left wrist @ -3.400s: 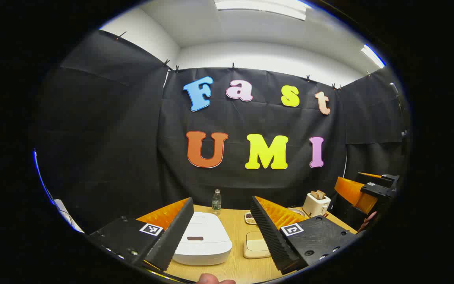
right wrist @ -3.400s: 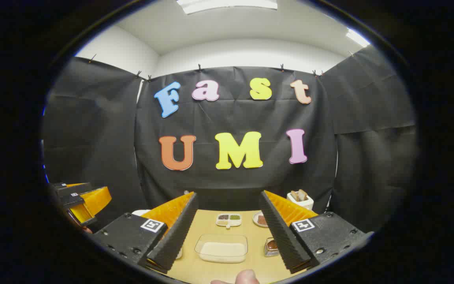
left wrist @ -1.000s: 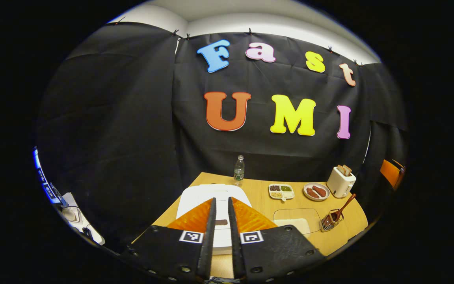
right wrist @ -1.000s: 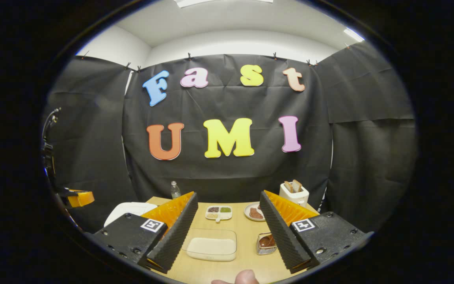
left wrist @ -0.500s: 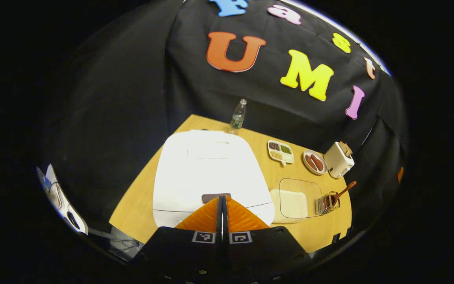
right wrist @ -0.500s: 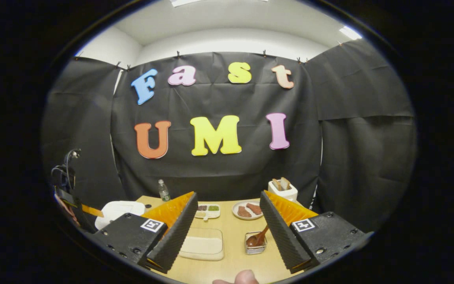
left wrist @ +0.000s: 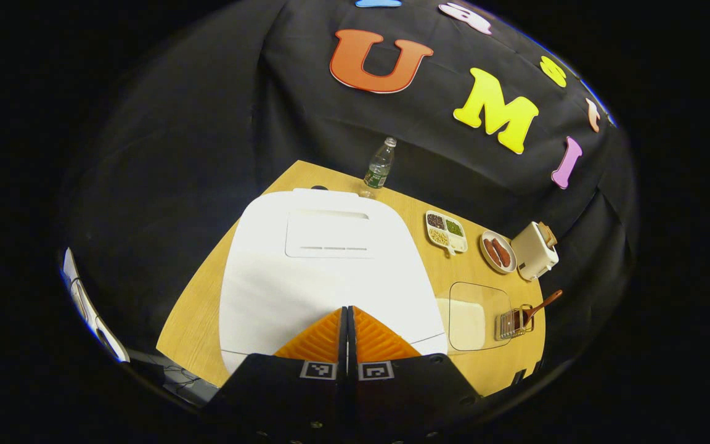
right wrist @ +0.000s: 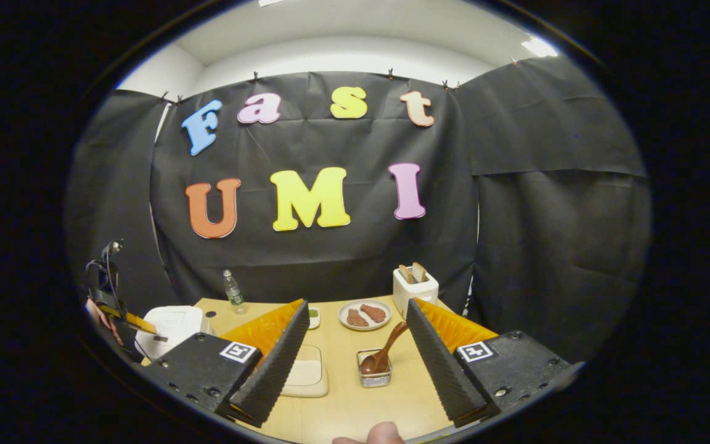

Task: Close the left gripper, press the button to open the rice cooker; take a wooden spoon from the chopstick holder with the right hand, scoop a spoonful of rice and pour it into the rice cooker, then put the wooden spoon back into the chopstick holder.

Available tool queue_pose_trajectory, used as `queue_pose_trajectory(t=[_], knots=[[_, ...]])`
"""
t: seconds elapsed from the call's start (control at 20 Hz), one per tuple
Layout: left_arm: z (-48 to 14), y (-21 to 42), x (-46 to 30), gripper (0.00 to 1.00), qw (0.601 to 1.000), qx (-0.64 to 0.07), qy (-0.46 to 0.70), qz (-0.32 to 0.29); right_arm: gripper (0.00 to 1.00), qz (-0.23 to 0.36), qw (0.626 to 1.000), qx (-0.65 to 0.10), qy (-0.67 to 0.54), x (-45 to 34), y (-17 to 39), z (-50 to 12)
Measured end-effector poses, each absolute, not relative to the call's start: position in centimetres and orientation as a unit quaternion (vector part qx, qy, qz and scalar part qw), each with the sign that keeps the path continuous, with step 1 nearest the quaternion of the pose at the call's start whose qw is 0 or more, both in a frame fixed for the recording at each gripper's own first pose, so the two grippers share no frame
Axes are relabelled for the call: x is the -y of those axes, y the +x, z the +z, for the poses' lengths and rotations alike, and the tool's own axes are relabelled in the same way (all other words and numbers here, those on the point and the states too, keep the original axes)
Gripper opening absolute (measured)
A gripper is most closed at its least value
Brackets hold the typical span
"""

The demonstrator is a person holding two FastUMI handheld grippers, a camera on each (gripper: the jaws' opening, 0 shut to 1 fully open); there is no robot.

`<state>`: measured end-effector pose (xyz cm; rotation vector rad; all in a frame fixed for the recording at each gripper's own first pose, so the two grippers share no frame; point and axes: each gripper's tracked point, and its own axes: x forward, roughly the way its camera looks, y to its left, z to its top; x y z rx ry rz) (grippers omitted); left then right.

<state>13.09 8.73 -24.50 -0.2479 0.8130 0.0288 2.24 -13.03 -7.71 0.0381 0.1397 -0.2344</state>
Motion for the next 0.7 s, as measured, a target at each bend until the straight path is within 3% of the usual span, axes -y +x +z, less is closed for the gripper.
queue_pose_trajectory(t=[0.55,0.7], knots=[[-26.7,12.2,-8.7,0.00,0.902,-0.414,-0.119,0.003,1.00,-0.137,0.988,-0.074,0.022,13.6,0.8,-8.4],[-26.4,12.4,-8.7,0.00,0.896,-0.413,-0.165,-0.011,1.00,-0.129,0.989,-0.074,0.017,12.8,0.6,-8.3]])
